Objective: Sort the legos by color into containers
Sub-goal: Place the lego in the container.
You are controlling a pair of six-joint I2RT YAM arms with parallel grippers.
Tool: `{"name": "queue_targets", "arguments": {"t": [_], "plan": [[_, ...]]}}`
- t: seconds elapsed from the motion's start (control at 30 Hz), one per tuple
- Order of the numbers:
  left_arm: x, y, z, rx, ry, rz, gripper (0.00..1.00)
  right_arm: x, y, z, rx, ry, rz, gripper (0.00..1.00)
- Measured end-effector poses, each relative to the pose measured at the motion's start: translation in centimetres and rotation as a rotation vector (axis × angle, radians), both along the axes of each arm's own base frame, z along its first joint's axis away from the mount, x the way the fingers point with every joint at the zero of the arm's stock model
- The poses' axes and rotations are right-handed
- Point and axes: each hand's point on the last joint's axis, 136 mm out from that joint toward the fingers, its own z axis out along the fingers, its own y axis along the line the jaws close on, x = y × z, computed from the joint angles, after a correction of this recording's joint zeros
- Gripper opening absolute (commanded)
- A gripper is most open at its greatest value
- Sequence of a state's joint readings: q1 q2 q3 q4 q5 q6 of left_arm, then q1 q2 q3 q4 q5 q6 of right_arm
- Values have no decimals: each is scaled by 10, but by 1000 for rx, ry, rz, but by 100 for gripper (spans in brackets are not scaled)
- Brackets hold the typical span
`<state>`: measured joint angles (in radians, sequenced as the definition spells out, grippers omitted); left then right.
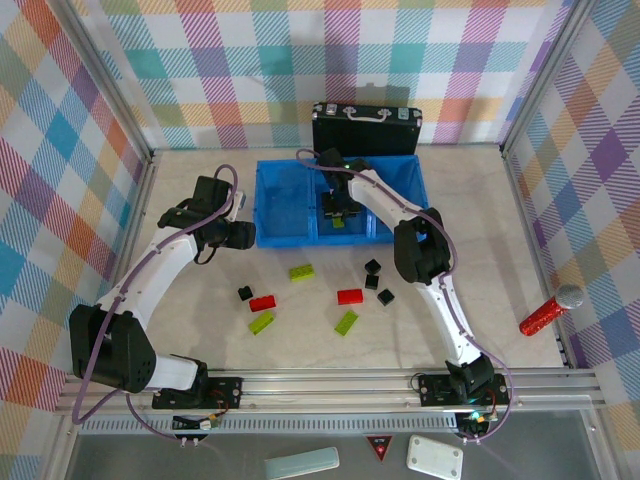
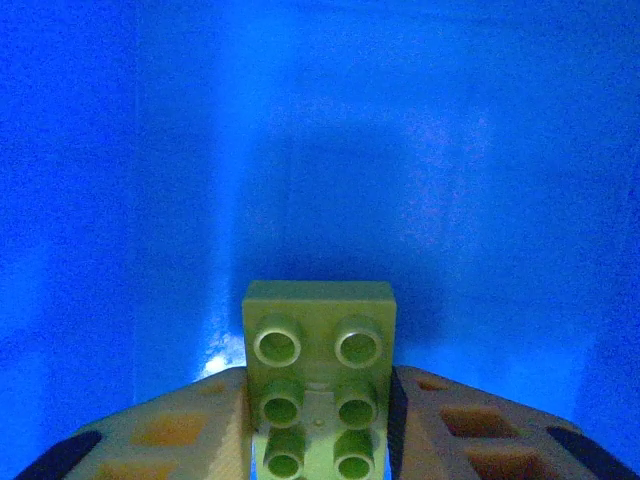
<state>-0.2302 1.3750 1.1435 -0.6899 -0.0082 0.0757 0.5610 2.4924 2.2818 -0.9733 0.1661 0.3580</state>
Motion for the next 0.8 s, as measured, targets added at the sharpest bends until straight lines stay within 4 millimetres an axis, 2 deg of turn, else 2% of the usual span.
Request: {"name": "queue_targets", "arguments": {"t": [0.53, 0.8], "plan": [[0, -1, 1, -6, -1, -4, 64, 3, -7, -1, -3, -2, -63, 45], [-1, -2, 1, -11, 1, -7, 64, 2, -7, 0, -4, 0, -62, 45]]}}
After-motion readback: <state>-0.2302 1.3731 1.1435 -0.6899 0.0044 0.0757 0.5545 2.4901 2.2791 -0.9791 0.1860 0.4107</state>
